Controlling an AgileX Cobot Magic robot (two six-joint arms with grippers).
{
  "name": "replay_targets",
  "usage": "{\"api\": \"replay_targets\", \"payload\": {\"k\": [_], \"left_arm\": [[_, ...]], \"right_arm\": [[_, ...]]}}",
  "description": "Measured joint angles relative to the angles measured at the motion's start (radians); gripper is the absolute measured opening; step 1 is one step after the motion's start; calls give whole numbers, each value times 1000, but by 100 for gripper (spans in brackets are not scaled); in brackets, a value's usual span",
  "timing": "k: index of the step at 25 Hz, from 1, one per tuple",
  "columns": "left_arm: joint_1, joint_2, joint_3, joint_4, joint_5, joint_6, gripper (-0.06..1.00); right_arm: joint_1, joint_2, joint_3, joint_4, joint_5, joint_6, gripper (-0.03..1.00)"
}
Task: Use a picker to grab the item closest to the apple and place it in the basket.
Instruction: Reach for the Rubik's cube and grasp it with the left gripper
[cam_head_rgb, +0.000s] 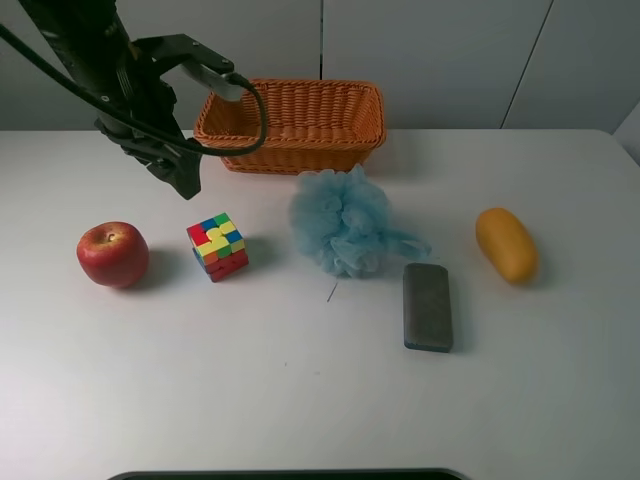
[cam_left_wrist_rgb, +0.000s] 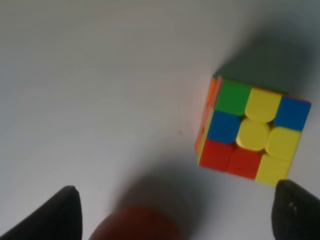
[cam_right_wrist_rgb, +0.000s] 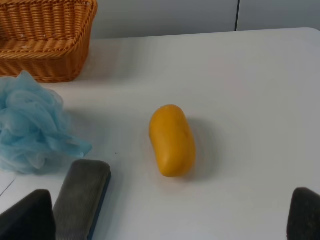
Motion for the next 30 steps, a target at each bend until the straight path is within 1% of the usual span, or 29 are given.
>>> {"api": "replay_targets", "payload": {"k": [4, 7, 11, 14, 20, 30], "left_arm": [[-45, 88, -64, -2, -9, 24, 73], [-76, 124, -84, -4, -8, 58, 73], [-99, 141, -88, -11, 53, 72, 73], [-103, 147, -89, -19, 80, 91, 73], [-107, 205, -89, -41, 85, 104, 73], [-109, 300, -90, -43, 40, 98, 73]], "right_arm": [[0, 0, 0, 0, 0, 0, 70], [0, 0, 0, 0, 0, 0, 70], [0, 0, 0, 0, 0, 0, 70], [0, 0, 0, 0, 0, 0, 70], [0, 0, 0, 0, 0, 0, 70], [0, 0, 0, 0, 0, 0, 70]]}}
